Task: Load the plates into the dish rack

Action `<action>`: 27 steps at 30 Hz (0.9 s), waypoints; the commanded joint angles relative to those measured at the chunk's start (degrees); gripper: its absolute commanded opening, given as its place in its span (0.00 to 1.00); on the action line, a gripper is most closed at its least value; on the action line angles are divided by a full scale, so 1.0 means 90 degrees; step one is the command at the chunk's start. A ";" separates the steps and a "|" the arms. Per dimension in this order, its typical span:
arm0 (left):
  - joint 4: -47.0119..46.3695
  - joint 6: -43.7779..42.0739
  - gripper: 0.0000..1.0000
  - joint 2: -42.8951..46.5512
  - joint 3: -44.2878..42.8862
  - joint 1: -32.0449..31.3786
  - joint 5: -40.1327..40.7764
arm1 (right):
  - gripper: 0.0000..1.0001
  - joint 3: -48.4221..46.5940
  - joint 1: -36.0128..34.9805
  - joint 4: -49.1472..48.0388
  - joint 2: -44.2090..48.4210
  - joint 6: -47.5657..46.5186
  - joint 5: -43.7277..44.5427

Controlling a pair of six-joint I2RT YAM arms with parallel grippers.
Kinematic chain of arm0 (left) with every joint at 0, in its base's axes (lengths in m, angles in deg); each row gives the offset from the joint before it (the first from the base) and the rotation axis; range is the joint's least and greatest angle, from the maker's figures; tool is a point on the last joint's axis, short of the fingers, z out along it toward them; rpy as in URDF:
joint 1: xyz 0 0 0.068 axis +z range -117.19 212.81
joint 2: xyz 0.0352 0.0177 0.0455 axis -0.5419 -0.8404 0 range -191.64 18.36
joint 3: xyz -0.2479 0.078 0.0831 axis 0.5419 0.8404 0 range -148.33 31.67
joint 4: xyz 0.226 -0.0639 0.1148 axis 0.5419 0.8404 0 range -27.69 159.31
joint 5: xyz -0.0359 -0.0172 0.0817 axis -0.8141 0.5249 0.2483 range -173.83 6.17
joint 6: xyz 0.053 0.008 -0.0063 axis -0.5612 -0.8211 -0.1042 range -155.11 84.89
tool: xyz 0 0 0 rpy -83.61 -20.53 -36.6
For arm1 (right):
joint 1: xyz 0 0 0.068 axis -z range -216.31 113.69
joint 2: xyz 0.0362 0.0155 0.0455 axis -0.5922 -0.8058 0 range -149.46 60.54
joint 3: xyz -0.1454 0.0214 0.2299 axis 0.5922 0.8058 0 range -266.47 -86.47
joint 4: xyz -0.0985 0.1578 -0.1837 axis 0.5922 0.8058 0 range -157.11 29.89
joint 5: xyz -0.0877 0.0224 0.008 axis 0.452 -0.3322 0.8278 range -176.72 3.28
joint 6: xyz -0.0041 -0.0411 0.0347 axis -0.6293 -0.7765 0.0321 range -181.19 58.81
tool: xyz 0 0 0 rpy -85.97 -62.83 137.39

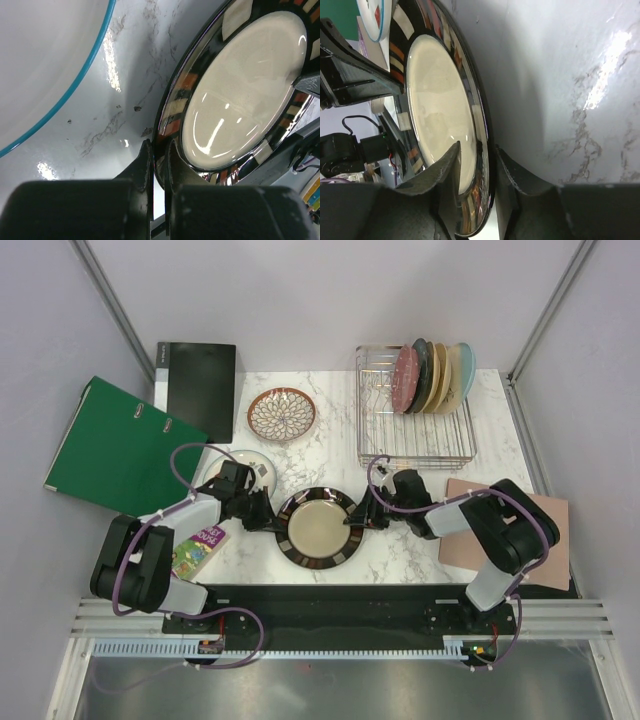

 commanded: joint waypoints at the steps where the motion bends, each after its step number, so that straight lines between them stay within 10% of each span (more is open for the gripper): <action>1: -0.0601 -0.0081 0.02 -0.0342 0.0012 -0.0646 -0.0343 | 0.36 -0.0248 -0.0541 -0.0022 -0.0439 -0.0305 -0.0440; 7: -0.0592 -0.0130 0.02 -0.0498 -0.0105 -0.0744 -0.0363 | 0.01 -0.0267 -0.0561 0.0270 -0.0157 -0.0636 -0.0596; 13: 0.0041 -0.0752 0.28 -0.0284 -0.0815 -0.0724 0.0213 | 0.00 -0.0890 -0.0269 0.2172 0.0934 -0.1641 -0.1619; 16: 0.0646 -0.1397 0.46 0.0048 -0.1421 -0.0598 0.0477 | 0.00 -0.1630 0.0092 0.4918 0.1637 -0.3182 -0.1914; 22: 0.1137 -0.2151 0.51 0.1043 -0.2458 0.0145 0.0876 | 0.00 -0.3654 0.0873 0.7943 0.1973 -0.5042 -0.2091; 27: 0.0816 -0.2483 0.53 0.1601 -0.2771 0.0204 0.1520 | 0.00 -0.5077 0.1138 0.8094 0.1779 -0.4896 -0.1886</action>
